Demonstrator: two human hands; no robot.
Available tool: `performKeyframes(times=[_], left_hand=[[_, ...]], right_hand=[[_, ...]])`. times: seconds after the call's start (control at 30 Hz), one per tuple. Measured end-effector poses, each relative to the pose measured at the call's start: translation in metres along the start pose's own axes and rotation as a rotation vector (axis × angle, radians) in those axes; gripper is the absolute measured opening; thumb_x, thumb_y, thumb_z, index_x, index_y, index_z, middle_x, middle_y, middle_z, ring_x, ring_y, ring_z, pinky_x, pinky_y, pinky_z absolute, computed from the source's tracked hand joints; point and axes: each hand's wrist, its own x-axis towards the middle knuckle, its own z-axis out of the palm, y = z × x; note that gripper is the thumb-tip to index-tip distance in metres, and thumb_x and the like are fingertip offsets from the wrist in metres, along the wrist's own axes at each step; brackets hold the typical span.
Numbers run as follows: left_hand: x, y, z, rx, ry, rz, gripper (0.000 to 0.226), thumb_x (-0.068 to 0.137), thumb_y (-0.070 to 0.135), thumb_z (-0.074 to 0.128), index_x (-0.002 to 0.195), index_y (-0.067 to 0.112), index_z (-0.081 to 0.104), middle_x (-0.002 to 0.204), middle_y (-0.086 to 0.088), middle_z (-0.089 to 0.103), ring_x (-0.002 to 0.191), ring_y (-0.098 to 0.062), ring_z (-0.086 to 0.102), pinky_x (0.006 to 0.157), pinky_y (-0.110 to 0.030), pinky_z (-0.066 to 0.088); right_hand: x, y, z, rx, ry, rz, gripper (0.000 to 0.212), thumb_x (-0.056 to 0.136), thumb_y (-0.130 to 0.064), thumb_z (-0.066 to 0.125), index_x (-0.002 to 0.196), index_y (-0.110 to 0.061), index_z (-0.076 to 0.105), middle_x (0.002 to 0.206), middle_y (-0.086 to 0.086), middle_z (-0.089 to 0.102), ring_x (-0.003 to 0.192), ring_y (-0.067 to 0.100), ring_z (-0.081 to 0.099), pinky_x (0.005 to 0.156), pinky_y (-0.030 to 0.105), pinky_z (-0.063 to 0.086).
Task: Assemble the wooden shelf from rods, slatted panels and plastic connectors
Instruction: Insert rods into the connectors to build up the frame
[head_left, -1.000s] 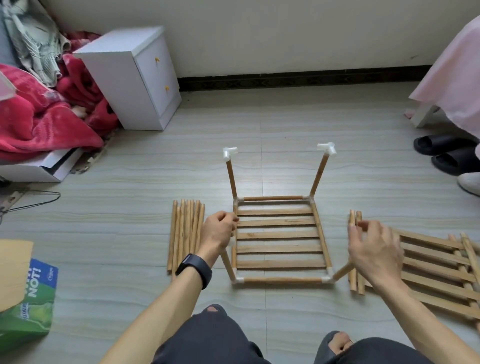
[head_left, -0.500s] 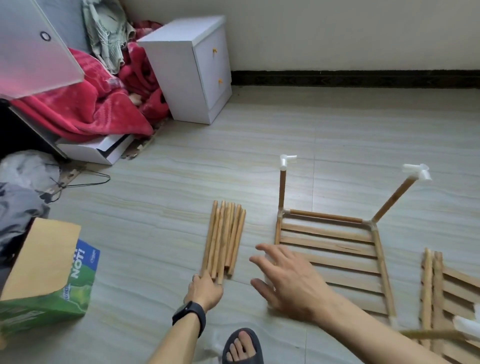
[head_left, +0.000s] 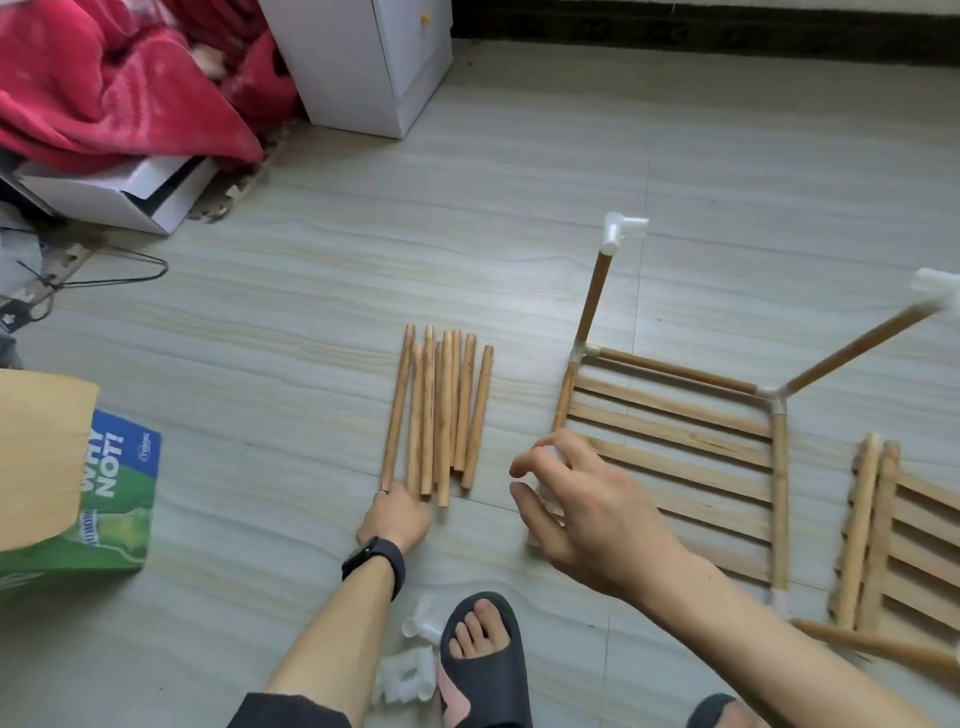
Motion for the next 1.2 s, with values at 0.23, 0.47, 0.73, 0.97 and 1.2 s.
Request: performKeyframes(times=[0.23, 0.47, 0.73, 0.97, 1.2], left_hand=[[-0.037, 0.016, -0.05, -0.624, -0.168, 0.119, 0.017, 0.102, 0.014, 0.049, 0.095, 0.008, 0.063, 0.082, -0.006, 0.066, 0.071, -0.018, 0.059, 0.059, -0.026, 0.042], [-0.118, 0.053, -0.122, -0.544, 0.084, 0.607, 0.018, 0.103, 0.025, 0.058, 0.119, 0.02, 0.059, 0.099, 0.003, 0.073, 0.076, -0.01, 0.07, 0.061, -0.016, 0.048], [-0.215, 0.097, -0.151, -0.206, 0.145, 1.065, 0.019, 0.097, 0.034, 0.065, 0.113, 0.044, 0.065, 0.101, 0.017, 0.069, 0.086, -0.008, 0.067, 0.077, -0.031, 0.058], [-0.236, 0.113, -0.128, -0.493, 0.026, 1.064, 0.02, 0.086, 0.046, 0.071, 0.101, 0.035, 0.075, 0.086, 0.009, 0.076, 0.079, -0.01, 0.072, 0.069, -0.026, 0.057], [-0.229, 0.116, -0.102, -0.685, 0.03, 0.872, 0.027, 0.097, 0.044, 0.058, 0.101, 0.026, 0.077, 0.09, 0.003, 0.075, 0.09, -0.007, 0.065, 0.075, -0.025, 0.049]], right_hand=[[-0.001, -0.004, -0.005, -0.046, -0.132, 0.064, 0.035, 0.099, -0.054, 0.042, 0.121, -0.029, 0.053, 0.116, -0.006, 0.05, 0.082, 0.019, 0.06, 0.069, 0.03, 0.05], [-0.005, -0.02, -0.046, 0.475, -0.119, 0.302, 0.07, 0.084, -0.081, 0.048, 0.136, -0.034, 0.053, 0.137, -0.009, 0.055, 0.121, 0.007, 0.054, 0.103, 0.036, 0.048], [-0.052, 0.006, -0.116, 1.362, 0.414, 0.671, 0.056, 0.085, -0.065, 0.065, 0.112, -0.017, 0.069, 0.104, 0.012, 0.067, 0.073, 0.02, 0.065, 0.066, 0.031, 0.057], [-0.113, 0.02, -0.128, 1.603, 0.529, 0.818, 0.03, 0.076, -0.048, 0.084, 0.072, -0.02, 0.077, 0.081, 0.008, 0.071, 0.06, 0.015, 0.061, 0.056, 0.029, 0.055], [-0.136, 0.03, -0.126, 1.723, 0.599, 0.838, 0.026, 0.078, -0.034, 0.084, 0.084, -0.011, 0.075, 0.073, 0.006, 0.067, 0.061, 0.015, 0.065, 0.056, 0.027, 0.058]])
